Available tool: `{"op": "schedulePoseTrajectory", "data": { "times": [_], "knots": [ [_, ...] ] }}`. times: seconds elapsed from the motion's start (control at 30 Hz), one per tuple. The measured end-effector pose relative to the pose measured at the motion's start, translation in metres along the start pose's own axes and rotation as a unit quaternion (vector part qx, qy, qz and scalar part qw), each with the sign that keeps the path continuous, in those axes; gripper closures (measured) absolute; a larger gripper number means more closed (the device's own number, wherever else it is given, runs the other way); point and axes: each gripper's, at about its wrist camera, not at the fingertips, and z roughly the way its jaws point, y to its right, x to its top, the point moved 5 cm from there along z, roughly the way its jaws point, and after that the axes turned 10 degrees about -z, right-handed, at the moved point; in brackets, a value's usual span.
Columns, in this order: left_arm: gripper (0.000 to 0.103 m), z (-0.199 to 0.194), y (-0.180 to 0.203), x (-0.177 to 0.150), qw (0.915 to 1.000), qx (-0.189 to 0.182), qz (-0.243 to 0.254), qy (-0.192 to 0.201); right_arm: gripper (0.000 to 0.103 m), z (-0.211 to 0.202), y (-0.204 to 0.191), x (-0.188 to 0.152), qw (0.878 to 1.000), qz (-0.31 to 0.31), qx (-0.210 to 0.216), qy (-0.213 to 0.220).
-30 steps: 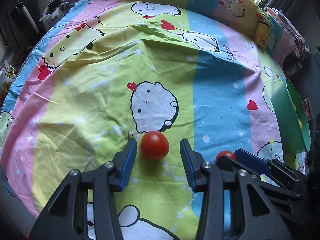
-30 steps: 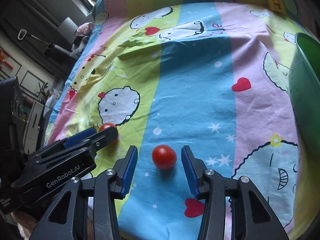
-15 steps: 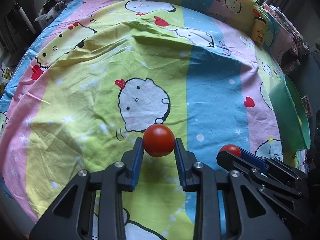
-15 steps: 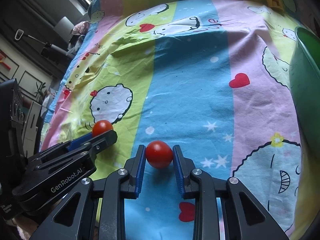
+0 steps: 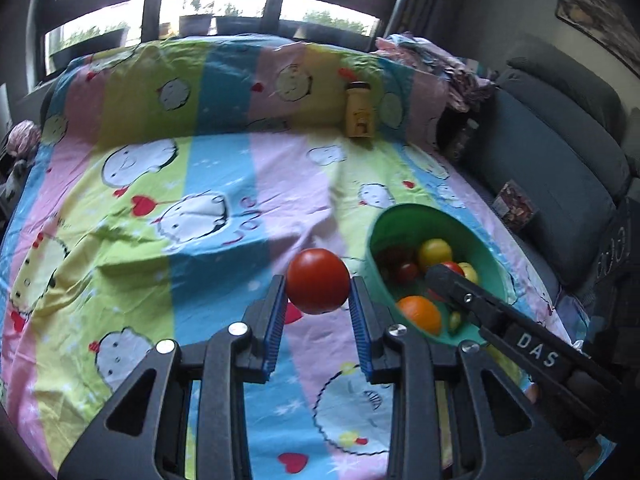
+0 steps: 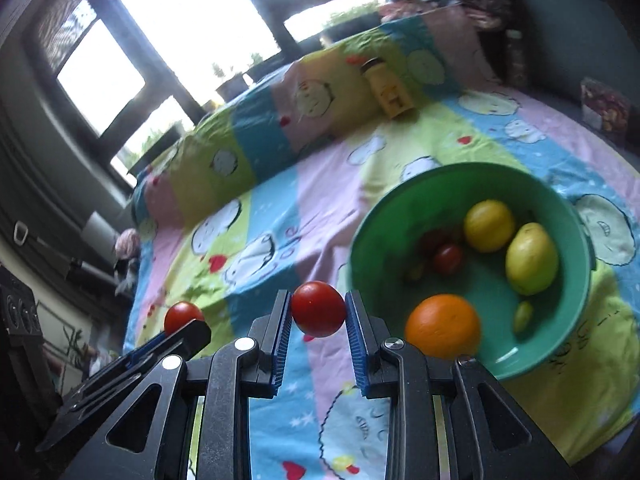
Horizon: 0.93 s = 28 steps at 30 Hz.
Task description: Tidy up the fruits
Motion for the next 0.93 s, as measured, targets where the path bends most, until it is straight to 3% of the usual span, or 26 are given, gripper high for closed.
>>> {"op": "schedulePoseTrajectory", "data": {
  "times": [0.2,0.47,0.5,0.57,0.6,0.67,0.73,0.8,0.93],
  "knots": [
    [0.073,0.035,0.051,-0.004,0.9977,-0.041,0.047,-0.027,0.074,0.002,0.047,-0.001,0.997,0.054,-0.047,0.006],
    [0.070,0.060,0.066,-0.011,0.9976,-0.043,0.039,-0.038,0.074,0.002,0.080,-0.005,0.994,0.079,-0.080,0.008],
    [0.066,0.060,0.066,-0.011,0.9978,-0.039,0.041,-0.034,0.074,0.001,0.081,-0.006,0.993,0.081,-0.081,0.008],
    [0.041,0.056,0.065,-0.010,0.9986,-0.025,0.042,-0.020,0.073,0.000,0.085,-0.006,0.992,0.090,-0.084,0.007],
    [0.035,0.053,0.064,-0.009,0.9988,-0.020,0.043,-0.009,0.071,-0.002,0.087,-0.006,0.992,0.094,-0.089,0.012],
    [0.020,0.045,0.063,-0.006,0.9987,-0.020,0.047,0.010,0.057,-0.008,0.091,-0.005,0.991,0.092,-0.098,0.022],
    [0.013,0.039,0.062,-0.004,0.9984,-0.017,0.050,0.019,0.047,-0.012,0.092,-0.004,0.990,0.092,-0.099,0.034],
    [0.008,0.034,0.062,-0.003,0.9983,-0.018,0.052,0.018,0.045,-0.016,0.092,-0.003,0.990,0.093,-0.095,0.042],
    [0.007,0.025,0.061,-0.004,0.9980,-0.015,0.056,0.027,0.039,-0.019,0.090,-0.001,0.990,0.090,-0.094,0.047]
  ]
}}
